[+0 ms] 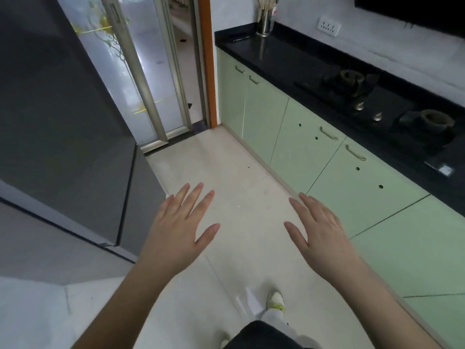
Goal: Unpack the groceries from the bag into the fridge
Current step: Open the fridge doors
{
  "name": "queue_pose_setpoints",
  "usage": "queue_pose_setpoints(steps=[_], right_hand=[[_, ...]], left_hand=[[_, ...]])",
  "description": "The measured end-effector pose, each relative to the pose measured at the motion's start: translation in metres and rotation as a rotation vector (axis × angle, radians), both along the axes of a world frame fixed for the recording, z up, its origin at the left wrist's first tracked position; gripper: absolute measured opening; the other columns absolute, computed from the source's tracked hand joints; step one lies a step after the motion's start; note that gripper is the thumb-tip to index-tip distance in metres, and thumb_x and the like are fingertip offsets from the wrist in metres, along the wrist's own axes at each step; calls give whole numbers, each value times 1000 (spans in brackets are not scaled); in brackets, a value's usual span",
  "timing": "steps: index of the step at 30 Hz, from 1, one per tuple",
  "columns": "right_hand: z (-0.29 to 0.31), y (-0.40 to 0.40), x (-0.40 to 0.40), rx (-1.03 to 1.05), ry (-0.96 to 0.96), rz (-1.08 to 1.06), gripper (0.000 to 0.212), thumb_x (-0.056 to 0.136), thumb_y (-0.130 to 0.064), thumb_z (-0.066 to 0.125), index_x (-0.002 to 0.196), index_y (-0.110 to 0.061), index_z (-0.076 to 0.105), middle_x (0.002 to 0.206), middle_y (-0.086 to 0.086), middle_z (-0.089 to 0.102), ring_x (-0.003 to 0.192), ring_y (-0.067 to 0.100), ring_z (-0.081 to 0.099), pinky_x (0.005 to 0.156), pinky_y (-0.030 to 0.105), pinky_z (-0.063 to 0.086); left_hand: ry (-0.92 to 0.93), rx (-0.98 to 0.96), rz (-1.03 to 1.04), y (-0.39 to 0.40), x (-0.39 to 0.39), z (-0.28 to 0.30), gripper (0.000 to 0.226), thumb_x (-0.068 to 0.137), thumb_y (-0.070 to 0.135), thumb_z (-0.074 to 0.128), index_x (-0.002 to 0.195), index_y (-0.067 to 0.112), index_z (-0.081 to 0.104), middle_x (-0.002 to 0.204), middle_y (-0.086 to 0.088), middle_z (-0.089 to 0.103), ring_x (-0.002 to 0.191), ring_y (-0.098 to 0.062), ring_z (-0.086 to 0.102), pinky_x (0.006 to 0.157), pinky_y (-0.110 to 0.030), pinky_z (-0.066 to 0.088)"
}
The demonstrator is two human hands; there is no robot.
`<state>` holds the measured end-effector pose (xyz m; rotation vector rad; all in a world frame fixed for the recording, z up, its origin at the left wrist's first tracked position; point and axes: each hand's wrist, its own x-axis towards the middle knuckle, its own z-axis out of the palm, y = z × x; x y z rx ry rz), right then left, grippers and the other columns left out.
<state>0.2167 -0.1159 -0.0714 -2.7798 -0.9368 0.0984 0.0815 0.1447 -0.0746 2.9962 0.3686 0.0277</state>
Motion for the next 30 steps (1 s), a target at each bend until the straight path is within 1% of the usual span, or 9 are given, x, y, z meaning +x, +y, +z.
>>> queue_pose_setpoints(steps=[3, 6, 8, 12, 16, 19, 22, 27, 30], right_hand=[[-3, 16, 36, 11, -24, 95, 65, 95, -59, 18, 142, -21, 42, 149, 5, 41, 136, 26, 39, 111, 43, 33], [-1, 37, 87, 23, -56, 173, 64, 95, -56, 20, 141, -19, 44, 148, 7, 43, 135, 27, 40, 111, 43, 33], [2, 53, 116, 31, -50, 248, 65, 96, -56, 18, 140, -17, 45, 147, 8, 43, 135, 28, 41, 110, 44, 33], [1, 83, 152, 81, -23, 384, 61, 96, -53, 24, 141, -18, 45, 149, 6, 41, 137, 26, 38, 112, 42, 31], [-10, 117, 181, 115, 16, 513, 60, 96, -52, 27, 142, -16, 43, 148, 8, 42, 136, 28, 39, 110, 43, 34], [-11, 155, 184, 129, 28, 624, 61, 96, -51, 27, 142, -15, 42, 147, 10, 44, 135, 29, 40, 109, 43, 34], [-9, 196, 174, 125, 20, 736, 61, 96, -53, 24, 144, -18, 38, 149, 8, 41, 138, 26, 36, 111, 40, 29], [-6, 265, 138, 77, -14, 925, 61, 98, -54, 21, 148, -20, 30, 154, -1, 33, 144, 19, 26, 114, 32, 12], [2, 308, 109, 88, -41, 1034, 63, 98, -54, 17, 150, -20, 26, 156, -2, 29, 145, 17, 22, 116, 33, 12]], left_hand=[[-1, 25, 51, 13, 16, -1, 69, 97, 67, 11, 154, 30, 24, 161, 0, 26, 149, -24, 19, 118, -47, 22], [-7, 48, 169, 27, 27, 1, 69, 97, 67, 12, 154, 31, 22, 162, 2, 22, 150, -21, 14, 120, -40, 9], [3, 40, 257, 31, 31, 4, 70, 95, 67, 12, 154, 30, 22, 162, 2, 22, 150, -20, 12, 120, -38, 6], [-2, 17, 423, 32, 46, 13, 70, 95, 66, 14, 153, 29, 26, 160, -1, 28, 149, -21, 16, 118, -45, 18], [-8, 36, 543, 34, 51, 22, 71, 95, 68, 11, 154, 30, 24, 161, 0, 26, 150, -22, 16, 117, -46, 20], [1, 93, 616, 39, 41, 31, 71, 96, 66, 14, 154, 28, 25, 162, 0, 25, 150, -23, 17, 118, -46, 20], [-2, 132, 721, 48, 20, 40, 70, 96, 64, 20, 154, 27, 26, 161, 0, 25, 150, -24, 18, 119, -46, 19], [-21, 107, 930, 67, -28, 35, 72, 95, 67, 15, 153, 27, 30, 162, 0, 24, 150, -25, 15, 119, -47, 18], [-43, 94, 1011, 83, -53, 28, 72, 95, 67, 15, 153, 26, 30, 162, -2, 25, 150, -25, 16, 119, -48, 19]])
